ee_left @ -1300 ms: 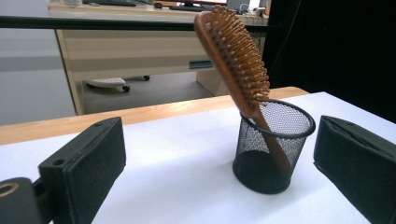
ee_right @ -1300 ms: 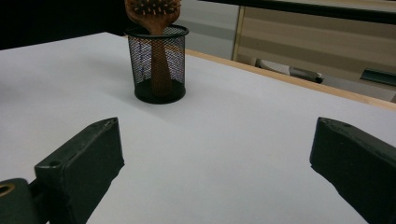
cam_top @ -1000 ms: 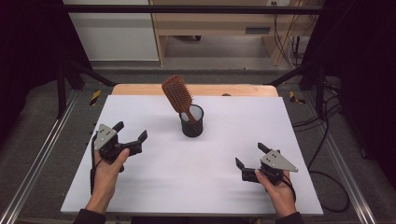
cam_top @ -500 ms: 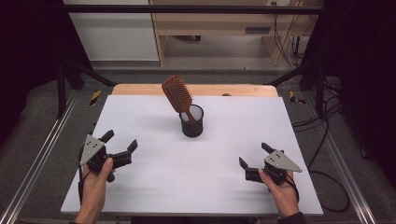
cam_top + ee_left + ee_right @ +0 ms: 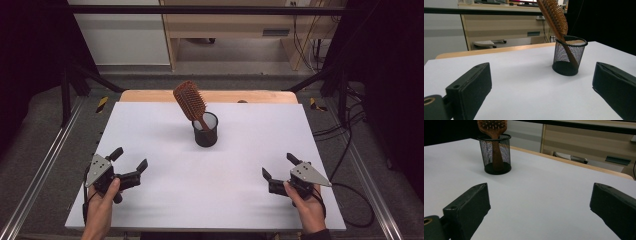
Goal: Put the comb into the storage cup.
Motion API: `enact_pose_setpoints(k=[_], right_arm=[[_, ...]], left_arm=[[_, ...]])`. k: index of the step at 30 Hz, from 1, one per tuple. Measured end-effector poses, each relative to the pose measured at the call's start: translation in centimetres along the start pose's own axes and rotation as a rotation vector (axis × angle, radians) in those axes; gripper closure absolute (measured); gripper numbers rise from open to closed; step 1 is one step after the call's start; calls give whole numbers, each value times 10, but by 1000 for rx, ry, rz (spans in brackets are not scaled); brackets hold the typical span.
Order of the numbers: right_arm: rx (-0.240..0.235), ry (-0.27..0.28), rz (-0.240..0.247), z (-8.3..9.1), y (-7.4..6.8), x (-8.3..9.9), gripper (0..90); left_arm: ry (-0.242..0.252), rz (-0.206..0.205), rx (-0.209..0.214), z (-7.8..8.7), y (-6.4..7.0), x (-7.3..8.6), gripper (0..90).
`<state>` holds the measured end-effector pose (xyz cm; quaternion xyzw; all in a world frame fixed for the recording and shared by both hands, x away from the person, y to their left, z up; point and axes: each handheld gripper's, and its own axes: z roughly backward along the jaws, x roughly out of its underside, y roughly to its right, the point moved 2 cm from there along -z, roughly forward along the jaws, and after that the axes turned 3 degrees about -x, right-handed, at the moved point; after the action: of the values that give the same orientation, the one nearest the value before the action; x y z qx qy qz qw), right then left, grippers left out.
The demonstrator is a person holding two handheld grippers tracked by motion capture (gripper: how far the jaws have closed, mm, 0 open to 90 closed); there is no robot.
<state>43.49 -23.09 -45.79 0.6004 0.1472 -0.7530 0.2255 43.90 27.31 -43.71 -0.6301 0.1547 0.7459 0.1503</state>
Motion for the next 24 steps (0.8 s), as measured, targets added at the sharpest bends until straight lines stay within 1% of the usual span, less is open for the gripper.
enact_pose_setpoints(k=[2,3,4,8,12,13,15,16,17,20,22,23,24], right_arm=[[2,2,0,1,0,0,32],[2,2,0,2,1,0,32],[2,2,3,3,1,0,33],[6,4,4,4,2,1,33],[12,9,5,6,3,1,33],[12,10,5,6,3,2,33],[13,15,4,7,4,2,34],[11,16,7,8,5,2,34],[11,15,9,9,5,3,34],[4,19,6,12,8,6,38],[5,19,-2,13,10,7,38],[7,21,-9,13,11,8,38],[8,24,-17,13,11,7,38]], left_arm=[[-1,4,11,1,1,2,23],[1,1,8,2,1,3,24],[2,9,20,3,2,4,24],[-10,29,42,6,5,10,25],[-12,26,57,10,8,14,28],[-12,23,56,11,7,14,28],[-4,23,57,14,8,14,28],[-1,25,64,15,8,14,28],[4,22,57,17,8,15,28],[8,18,66,21,9,17,32],[9,0,66,25,10,18,31],[13,-17,62,27,11,18,31],[21,-25,57,29,11,16,30]])
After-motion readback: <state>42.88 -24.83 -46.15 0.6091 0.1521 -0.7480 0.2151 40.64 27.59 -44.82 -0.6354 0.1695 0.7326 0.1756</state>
